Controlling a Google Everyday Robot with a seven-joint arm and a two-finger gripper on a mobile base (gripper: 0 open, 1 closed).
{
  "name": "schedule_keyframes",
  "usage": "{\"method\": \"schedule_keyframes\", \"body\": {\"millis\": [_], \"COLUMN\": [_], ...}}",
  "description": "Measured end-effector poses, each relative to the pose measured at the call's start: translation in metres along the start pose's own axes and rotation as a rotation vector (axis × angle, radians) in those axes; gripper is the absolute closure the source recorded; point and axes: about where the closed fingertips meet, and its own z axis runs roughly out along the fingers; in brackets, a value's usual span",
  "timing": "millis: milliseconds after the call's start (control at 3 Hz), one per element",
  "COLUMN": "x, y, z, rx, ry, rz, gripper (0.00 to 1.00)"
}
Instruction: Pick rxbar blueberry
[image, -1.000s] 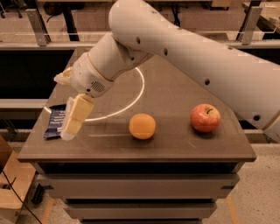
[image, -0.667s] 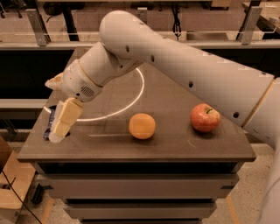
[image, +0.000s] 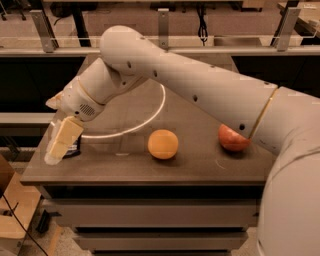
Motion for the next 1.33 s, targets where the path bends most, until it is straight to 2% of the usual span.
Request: {"method": "schedule_keyframes", "body": {"millis": [667, 1000, 1333], "x": [0.042, 0.063, 0.071], "y": [-0.016, -0.016, -0.014], "z": [0.004, 0.004, 0.0], "rx": [0.03, 0.041, 0.066], "ry": [0.046, 0.05, 0.038], "rz": [0.102, 0.143, 0.164], "gripper": [0.0, 0.0, 0.18]}}
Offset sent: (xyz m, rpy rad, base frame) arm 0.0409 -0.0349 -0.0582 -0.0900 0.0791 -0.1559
